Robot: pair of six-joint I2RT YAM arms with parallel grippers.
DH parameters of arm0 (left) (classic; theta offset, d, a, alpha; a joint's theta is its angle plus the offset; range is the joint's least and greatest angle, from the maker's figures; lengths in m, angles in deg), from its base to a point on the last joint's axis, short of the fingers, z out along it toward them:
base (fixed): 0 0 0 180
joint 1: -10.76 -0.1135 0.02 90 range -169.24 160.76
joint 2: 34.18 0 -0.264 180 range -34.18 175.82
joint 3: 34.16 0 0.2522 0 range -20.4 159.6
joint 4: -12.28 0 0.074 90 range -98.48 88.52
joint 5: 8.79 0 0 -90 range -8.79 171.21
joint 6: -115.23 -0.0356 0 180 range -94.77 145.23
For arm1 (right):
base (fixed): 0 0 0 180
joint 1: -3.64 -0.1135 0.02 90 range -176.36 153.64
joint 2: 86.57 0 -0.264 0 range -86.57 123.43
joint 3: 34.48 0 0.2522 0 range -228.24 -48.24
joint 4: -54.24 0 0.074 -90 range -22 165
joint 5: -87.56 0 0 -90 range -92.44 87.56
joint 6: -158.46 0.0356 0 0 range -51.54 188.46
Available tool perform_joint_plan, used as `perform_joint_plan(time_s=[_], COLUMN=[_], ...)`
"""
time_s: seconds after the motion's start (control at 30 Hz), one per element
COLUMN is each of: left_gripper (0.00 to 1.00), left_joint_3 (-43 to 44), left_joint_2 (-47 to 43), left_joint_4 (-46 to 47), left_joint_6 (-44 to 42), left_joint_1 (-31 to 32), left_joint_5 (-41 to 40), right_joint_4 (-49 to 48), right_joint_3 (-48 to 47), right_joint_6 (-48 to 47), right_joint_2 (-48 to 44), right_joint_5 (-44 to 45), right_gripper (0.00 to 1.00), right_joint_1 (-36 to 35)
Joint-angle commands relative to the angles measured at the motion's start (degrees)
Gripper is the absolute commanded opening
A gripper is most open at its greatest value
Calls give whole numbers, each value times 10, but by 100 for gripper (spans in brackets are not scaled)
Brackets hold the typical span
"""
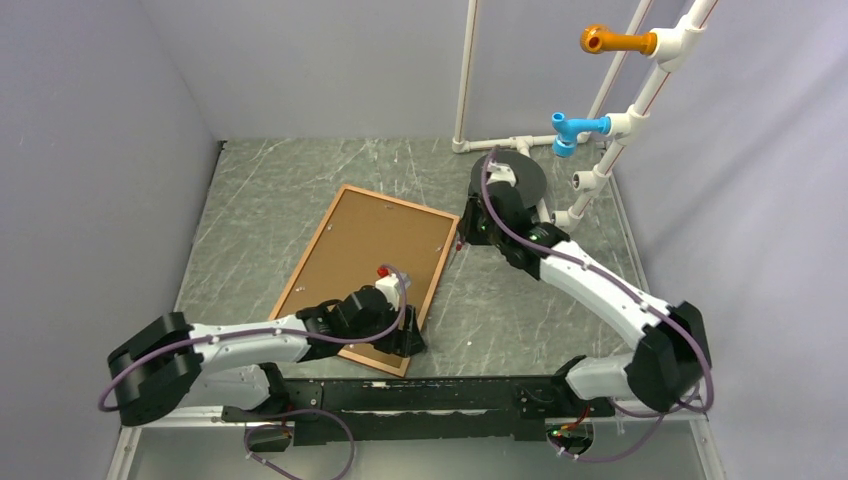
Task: Take the photo out of the frame
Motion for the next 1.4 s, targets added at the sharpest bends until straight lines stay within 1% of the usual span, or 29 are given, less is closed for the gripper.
perform_joint_plan(time_s=[0.0,0.07,0.17,0.27,0.43,0.6,1.0,1.37], left_gripper=[73,74,74,73,72,71,72,72], left_joint_3=[10,14,6,-12,-51,-64,-62,-62], left_joint_2=[-62,-75,-74,-64,-52,-43,-50,-48], left_joint_4=[-52,-80,-82,-63,3,22,15,13], left_joint_6=[-34,-49,-58,-50,-24,-15,-20,-19], left_joint_1=[0,-4,-8,-9,-9,-9,-9,-9], left_joint_5=[-38,-43,-37,-27,-7,2,2,5], right_joint_4=[-32,-38,-42,-47,-52,-53,-74,-89], right_joint_3=[-66,-83,-109,-131,-152,-154,-155,-177], right_joint_6=[-28,-31,-34,-29,-22,-28,-39,-43], right_joint_2=[62,87,123,156,190,207,240,269], right_joint_5=[20,26,30,26,25,44,74,57], right_gripper=[0,0,0,0,0,0,0,0], right_joint_1=[2,2,2,2,2,2,14,30])
